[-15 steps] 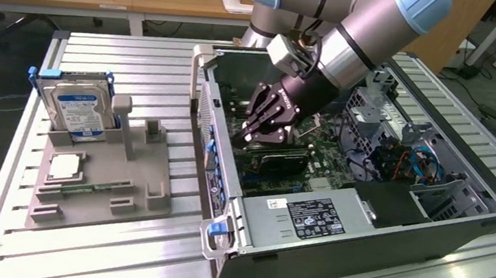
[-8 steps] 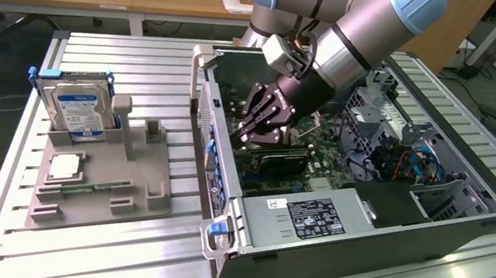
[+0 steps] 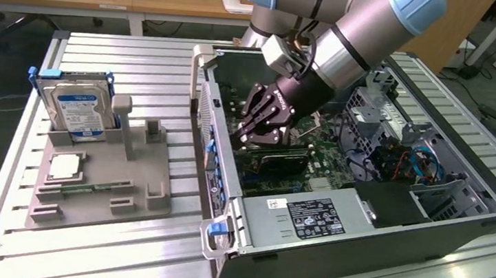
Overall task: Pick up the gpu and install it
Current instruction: 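Press down on the gpu until it lock into place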
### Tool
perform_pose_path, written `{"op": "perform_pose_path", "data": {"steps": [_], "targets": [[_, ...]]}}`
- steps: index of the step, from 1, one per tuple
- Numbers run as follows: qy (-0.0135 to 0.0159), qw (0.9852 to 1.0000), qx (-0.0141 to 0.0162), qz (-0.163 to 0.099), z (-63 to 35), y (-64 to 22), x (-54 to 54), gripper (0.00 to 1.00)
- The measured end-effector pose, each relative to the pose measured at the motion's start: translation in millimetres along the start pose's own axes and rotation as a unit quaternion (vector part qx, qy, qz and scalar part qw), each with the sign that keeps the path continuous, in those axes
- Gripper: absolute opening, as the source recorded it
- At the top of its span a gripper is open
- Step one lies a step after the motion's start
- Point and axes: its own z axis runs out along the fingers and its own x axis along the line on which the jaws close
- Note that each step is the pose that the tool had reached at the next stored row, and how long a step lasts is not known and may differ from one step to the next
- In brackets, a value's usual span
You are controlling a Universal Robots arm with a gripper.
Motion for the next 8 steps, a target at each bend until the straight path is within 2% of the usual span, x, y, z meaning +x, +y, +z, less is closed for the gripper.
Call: {"op": "perform_pose_path", "data": {"steps": [5, 8], "targets": [[0.0001, 1.0000, -0.0002, 0.000, 1.4, -1.6, 0.1, 0.10], [-0.0005, 1.0000, -0.0008, 0.000, -1.8, -6.3, 0.1, 0.10]]}}
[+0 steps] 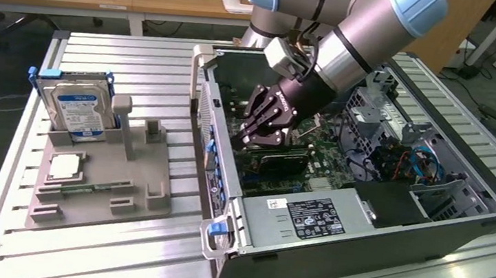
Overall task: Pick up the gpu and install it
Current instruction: 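Press down on the gpu until it lock into place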
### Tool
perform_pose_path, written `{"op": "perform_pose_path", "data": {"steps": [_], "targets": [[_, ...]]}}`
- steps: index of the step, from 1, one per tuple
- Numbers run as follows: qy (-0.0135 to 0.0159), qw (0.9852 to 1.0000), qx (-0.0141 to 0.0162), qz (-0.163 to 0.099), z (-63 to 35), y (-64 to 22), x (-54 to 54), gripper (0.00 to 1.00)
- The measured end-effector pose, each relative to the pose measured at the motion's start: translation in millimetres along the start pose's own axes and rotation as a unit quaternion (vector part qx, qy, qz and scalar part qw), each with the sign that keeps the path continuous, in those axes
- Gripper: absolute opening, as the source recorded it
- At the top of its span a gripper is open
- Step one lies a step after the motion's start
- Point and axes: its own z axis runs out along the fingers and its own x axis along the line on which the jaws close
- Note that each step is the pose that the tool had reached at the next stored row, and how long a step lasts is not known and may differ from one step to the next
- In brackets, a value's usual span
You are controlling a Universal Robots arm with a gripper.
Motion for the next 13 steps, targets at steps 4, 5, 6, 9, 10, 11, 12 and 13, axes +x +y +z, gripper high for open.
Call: {"op": "perform_pose_path", "data": {"steps": [4, 5, 6, 9, 10, 11, 12, 13], "targets": [[-0.0004, 1.0000, -0.0014, 0.000, -3.1, -4.0, -0.6, 0.10], [-0.0003, 1.0000, -0.0014, 0.000, -3.4, -4.3, -0.8, 0.10], [-0.0003, 1.0000, -0.0014, 0.000, -3.6, -4.7, -0.9, 0.10], [-0.0003, 1.0000, -0.0015, 0.000, -4.8, -6.4, -1.1, 0.10], [-0.0004, 1.0000, -0.0015, 0.000, -5.3, -7.1, -1.1, 0.10], [-0.0004, 1.0000, -0.0015, 0.000, -6.4, -8.9, -1.1, 0.10], [-0.0006, 1.0000, -0.0015, 0.000, -7.1, -10.4, -1.1, 0.10], [-0.0007, 1.0000, -0.0014, 0.000, -7.7, -12.1, -1.2, 0.10]]}}
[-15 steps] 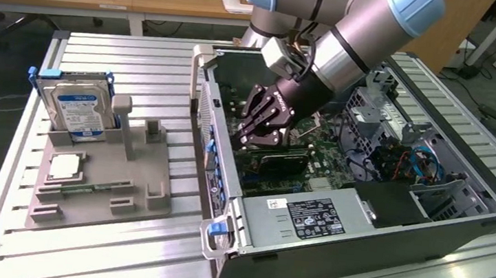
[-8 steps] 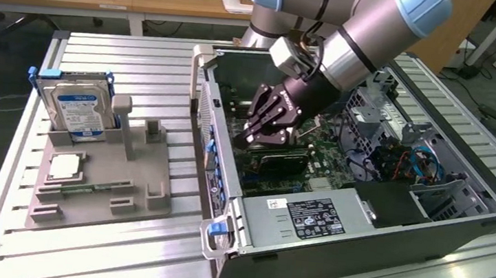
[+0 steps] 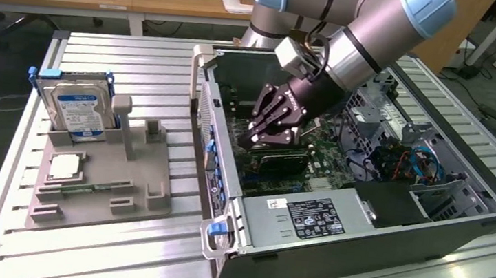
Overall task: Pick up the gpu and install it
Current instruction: 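Press down on the gpu until it lock into place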
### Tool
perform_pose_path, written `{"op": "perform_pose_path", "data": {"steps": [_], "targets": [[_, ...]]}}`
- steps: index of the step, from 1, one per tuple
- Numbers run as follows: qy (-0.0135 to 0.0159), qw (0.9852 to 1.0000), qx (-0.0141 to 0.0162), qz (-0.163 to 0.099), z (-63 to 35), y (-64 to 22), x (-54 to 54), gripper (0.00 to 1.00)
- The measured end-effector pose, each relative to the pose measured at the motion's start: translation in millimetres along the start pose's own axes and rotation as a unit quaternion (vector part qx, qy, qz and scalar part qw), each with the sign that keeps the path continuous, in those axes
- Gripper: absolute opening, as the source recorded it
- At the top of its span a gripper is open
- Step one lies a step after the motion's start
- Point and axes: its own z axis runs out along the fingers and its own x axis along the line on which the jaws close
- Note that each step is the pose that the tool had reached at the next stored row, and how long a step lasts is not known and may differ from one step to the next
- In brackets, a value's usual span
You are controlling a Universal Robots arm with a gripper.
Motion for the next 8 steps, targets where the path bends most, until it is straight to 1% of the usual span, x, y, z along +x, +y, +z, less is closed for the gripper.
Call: {"op": "perform_pose_path", "data": {"steps": [1, 8], "targets": [[0.0000, 1.0000, 0.0001, 0.000, -0.5, -1.5, 0.0, 0.10], [0.0000, 1.0000, 0.0000, 0.000, -0.6, -1.5, 0.0, 0.10]]}}
